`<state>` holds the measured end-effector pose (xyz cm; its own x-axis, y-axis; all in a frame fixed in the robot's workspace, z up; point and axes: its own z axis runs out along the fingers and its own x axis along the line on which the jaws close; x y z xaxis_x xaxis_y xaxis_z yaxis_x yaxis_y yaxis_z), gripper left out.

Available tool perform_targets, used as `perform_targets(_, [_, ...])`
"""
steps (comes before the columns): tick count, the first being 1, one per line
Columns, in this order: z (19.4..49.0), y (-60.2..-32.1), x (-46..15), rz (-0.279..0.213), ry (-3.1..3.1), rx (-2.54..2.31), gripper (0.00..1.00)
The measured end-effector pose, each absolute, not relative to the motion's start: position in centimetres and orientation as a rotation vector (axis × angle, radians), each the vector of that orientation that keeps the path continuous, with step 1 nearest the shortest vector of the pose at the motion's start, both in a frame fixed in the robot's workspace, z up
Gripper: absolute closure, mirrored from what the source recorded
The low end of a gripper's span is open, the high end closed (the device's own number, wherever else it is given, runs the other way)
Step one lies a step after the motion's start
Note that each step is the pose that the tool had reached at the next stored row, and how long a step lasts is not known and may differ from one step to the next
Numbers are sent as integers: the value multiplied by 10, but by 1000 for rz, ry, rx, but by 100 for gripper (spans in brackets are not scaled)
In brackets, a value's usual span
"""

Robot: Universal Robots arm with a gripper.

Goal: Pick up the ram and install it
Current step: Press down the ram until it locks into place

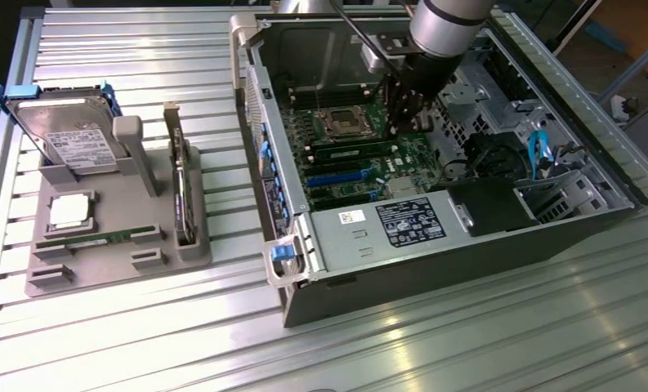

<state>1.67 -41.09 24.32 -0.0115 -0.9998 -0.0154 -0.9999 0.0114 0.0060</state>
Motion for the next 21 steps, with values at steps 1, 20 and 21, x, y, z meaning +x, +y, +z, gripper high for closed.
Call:
perform_targets(1, [242,-411,17,24,2229,-2204,89])
perform_targets(20, [238,-411,22,28,2227,-2202,89])
perform_targets(21, [238,-411,22,28,2227,-2202,89])
